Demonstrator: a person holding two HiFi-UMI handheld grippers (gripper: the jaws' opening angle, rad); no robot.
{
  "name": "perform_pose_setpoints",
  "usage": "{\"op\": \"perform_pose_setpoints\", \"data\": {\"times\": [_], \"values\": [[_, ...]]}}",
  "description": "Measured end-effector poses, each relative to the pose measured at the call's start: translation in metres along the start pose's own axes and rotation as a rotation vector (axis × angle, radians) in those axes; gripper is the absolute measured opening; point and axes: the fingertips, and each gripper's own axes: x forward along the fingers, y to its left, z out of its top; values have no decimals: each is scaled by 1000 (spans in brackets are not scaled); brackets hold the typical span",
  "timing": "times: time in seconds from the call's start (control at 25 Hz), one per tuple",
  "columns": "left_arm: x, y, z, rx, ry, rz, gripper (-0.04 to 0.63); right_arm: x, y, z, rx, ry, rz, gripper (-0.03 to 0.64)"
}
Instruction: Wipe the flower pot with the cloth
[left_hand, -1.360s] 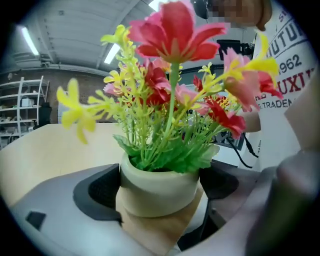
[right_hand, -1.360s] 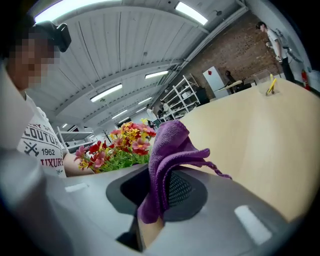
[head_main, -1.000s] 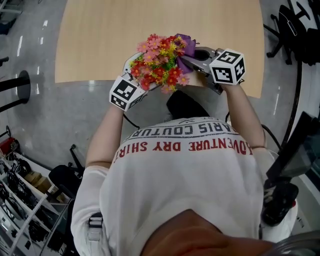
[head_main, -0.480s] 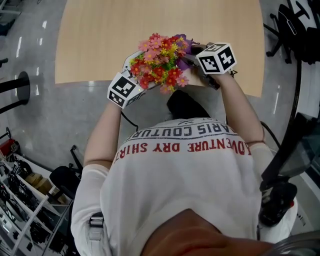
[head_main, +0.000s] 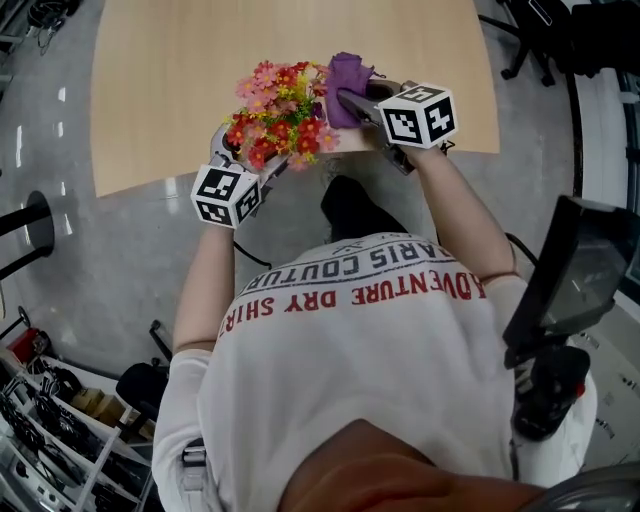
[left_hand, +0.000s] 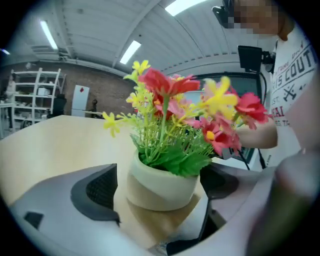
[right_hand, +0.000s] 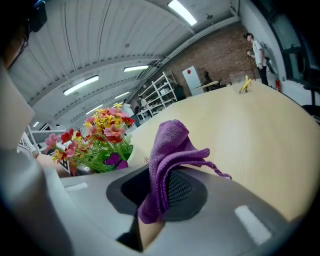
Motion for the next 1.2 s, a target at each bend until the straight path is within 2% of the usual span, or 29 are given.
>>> {"op": "perform_pose_setpoints", "data": {"times": [0.08,0.2,0.44,0.6,0.72,0.84,0.96,1.08,1.2], "values": [[-11,-2,1,-29,-31,92,508,-14,9,-2,9,-33,-28,40],[-19,-12,-4,-58,-43,176,508,-32,25,-6,2,-62,-59,40],[6,-33,-20,-34,-20,303,508,-61,20,-18,12,-142,-115,41],[15,-24,-18,-36,-43,435,508,-67,19,-29,45,-157,-116,41],[18,-15,-13,-28,-44,505,508,-66,18,-31,58,-157,-116,41],[19,-11,-12,-25,-28,530,502,-67,18,-30,63,-161,-113,40],[18,-10,-11,-14,-34,518,497,-67,20,-27,55,-165,-105,41],[16,-12,-11,7,-36,480,492,-67,22,-24,44,-162,-95,41],[11,-10,-10,39,-35,408,489,-63,28,-16,36,-160,-74,41]]}}
